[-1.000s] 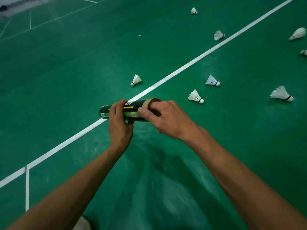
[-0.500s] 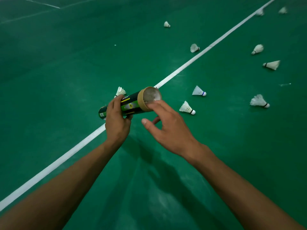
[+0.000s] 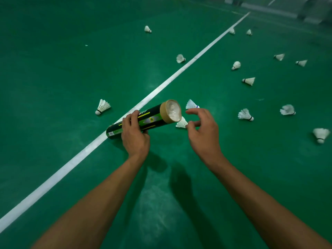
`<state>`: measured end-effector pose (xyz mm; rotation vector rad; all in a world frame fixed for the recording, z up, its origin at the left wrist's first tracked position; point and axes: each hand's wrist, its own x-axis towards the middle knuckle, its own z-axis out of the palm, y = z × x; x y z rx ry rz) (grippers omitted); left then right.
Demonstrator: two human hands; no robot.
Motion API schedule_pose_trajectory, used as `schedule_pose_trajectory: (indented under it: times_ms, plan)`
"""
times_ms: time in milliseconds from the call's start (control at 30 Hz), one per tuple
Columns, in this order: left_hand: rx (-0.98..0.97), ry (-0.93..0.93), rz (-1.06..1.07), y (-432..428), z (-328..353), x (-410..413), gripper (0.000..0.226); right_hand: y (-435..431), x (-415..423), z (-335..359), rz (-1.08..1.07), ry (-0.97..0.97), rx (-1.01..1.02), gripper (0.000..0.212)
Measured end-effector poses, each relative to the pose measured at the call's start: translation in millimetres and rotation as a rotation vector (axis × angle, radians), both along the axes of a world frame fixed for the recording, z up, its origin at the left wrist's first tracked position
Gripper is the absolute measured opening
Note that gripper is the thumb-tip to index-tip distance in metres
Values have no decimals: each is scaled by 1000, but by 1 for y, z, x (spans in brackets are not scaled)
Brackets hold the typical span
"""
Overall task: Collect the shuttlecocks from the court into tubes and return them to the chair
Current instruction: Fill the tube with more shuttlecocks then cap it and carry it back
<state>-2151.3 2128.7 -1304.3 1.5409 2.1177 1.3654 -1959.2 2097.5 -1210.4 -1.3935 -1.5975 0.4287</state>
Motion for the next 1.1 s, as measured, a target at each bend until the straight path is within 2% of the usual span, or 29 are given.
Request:
schedule_pose_trajectory:
  times_ms: [67, 133, 267, 400, 533, 733, 900, 967, 1100]
  plan:
    - [4, -18, 0, -5, -3, -1, 77, 10, 2, -3, -51, 43, -156, 32]
    - [18, -25, -12, -10, -6, -4, 77, 16, 0, -1, -29, 1, -260, 35]
    - [7, -7, -26, -10, -9, -8, 77, 29, -9, -1, 16, -117, -321, 37]
    - [-1, 104, -74, -9, -10, -16, 79, 46, -9, -36, -29, -225, -401, 37]
    - [-34, 141, 11, -6, -9, -43, 79, 61, 4, -74, 35, -401, -592, 51]
    - [-24, 200, 0, -11, -10, -79, 81, 107, 16, -100, 93, -789, -573, 62]
    - [-46, 210, -1, -11, -3, -91, 80, 165, 12, -114, 184, -1048, -636, 73]
    - [-53, 201, 21, -11, 2, -93, 80, 184, 8, -120, 209, -1116, -677, 68]
    - [-59, 232, 72, -10, 12, -92, 79, 197, 4, -135, 283, -1206, -635, 41]
